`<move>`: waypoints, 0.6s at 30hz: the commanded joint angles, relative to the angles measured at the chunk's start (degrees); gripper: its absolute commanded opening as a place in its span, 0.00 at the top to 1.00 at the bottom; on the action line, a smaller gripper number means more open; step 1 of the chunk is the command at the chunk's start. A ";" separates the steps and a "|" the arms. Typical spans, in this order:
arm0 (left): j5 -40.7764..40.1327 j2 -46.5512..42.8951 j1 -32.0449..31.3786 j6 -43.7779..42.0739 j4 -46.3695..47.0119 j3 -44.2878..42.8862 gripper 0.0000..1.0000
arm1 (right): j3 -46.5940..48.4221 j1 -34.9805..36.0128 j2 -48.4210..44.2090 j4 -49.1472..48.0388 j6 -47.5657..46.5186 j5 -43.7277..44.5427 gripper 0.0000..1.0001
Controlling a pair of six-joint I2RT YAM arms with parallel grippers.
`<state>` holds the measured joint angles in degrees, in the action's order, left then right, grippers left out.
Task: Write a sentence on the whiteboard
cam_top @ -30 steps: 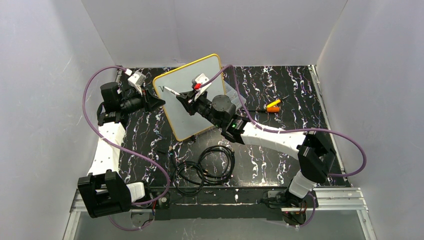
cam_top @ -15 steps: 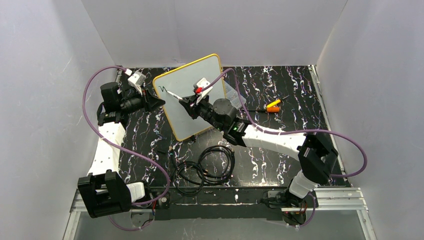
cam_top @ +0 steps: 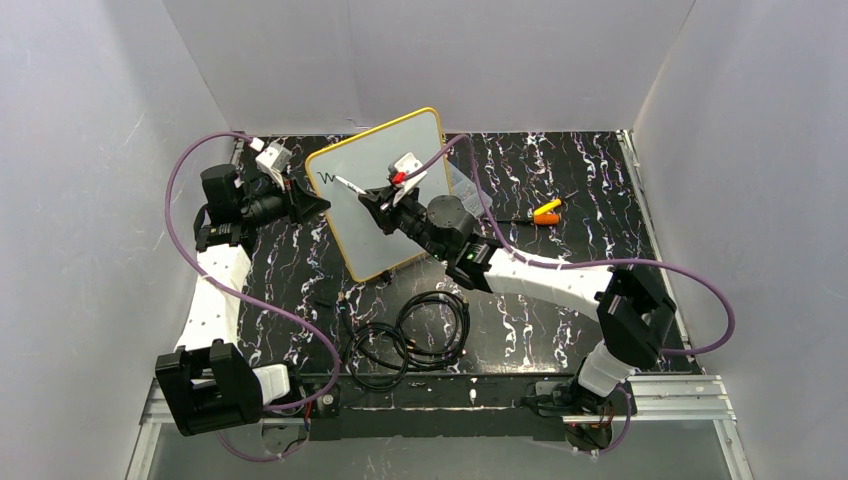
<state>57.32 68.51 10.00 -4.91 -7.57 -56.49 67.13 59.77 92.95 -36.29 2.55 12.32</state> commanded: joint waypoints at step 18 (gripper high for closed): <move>0.73 -2.12 -0.71 -0.41 -4.82 0.76 1.00 | 4.51 -0.62 -0.23 -2.99 -2.37 2.17 0.99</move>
<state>57.36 68.14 10.00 -4.93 -8.19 -56.49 70.61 59.66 93.17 -36.73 1.26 13.74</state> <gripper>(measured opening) 0.107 0.204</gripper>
